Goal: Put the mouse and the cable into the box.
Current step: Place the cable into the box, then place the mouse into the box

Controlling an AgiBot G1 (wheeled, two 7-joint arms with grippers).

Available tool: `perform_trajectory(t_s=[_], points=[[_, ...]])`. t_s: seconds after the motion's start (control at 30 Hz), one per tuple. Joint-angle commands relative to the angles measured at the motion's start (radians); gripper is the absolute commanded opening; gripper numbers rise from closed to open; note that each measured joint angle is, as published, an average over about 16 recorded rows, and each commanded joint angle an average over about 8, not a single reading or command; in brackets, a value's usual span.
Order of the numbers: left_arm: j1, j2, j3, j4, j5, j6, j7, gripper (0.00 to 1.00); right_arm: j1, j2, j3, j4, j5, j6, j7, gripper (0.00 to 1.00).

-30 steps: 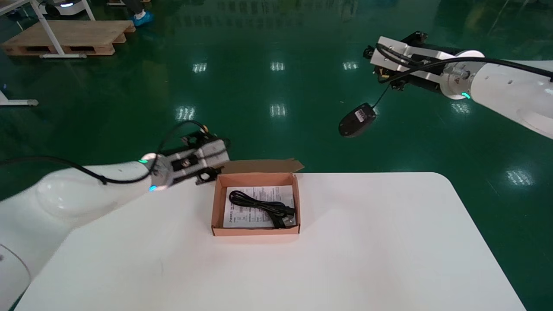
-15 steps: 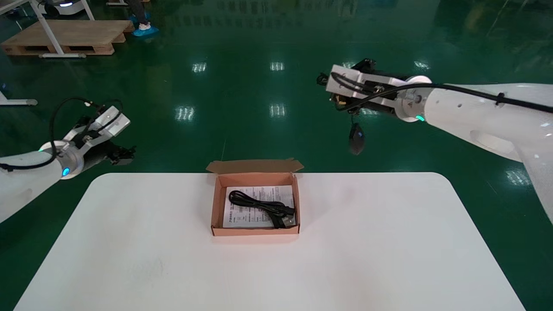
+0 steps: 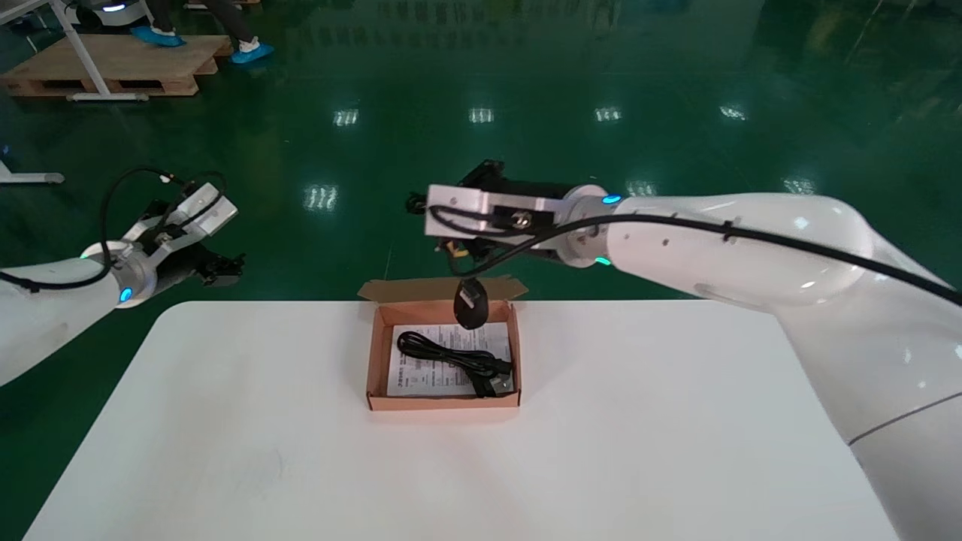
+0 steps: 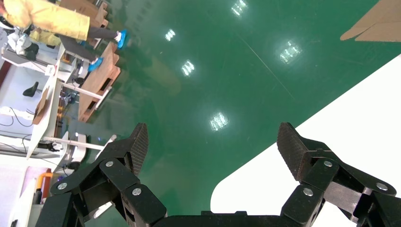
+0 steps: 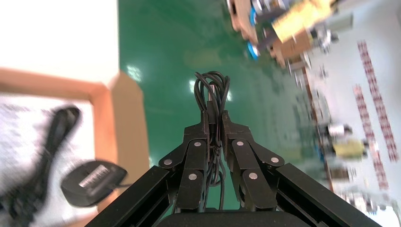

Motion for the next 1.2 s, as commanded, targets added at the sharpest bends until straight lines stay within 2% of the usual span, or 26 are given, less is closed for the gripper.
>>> perform_trajectory(t_s=[0.03, 0.33, 0.67, 0.7, 0.93, 0.97, 1.2], points=[[0.000, 0.000, 0.002, 0.000, 0.002, 0.000, -0.004, 1.00, -0.019, -0.005, -0.035, 0.054, 0.013, -0.002, 0.017, 0.00], [0.001, -0.002, 0.009, -0.007, 0.010, -0.001, -0.020, 1.00, -0.073, -0.006, -0.266, 0.210, 0.012, 0.086, 0.080, 0.00], [0.003, -0.006, 0.016, -0.016, 0.019, -0.003, -0.038, 1.00, -0.067, -0.010, -0.457, 0.144, -0.040, 0.239, 0.189, 0.00], [0.003, -0.006, 0.017, -0.016, 0.020, -0.003, -0.039, 1.00, -0.065, -0.010, -0.471, 0.137, -0.046, 0.251, 0.199, 0.05], [0.003, -0.007, 0.020, -0.019, 0.024, -0.002, -0.046, 1.00, -0.073, -0.009, -0.540, 0.107, -0.082, 0.321, 0.234, 0.93], [0.003, -0.007, 0.020, -0.019, 0.024, -0.002, -0.047, 1.00, -0.075, -0.009, -0.544, 0.105, -0.084, 0.327, 0.235, 1.00], [0.004, -0.007, 0.020, -0.020, 0.024, -0.003, -0.046, 1.00, -0.073, -0.009, -0.535, 0.107, -0.082, 0.319, 0.231, 1.00]])
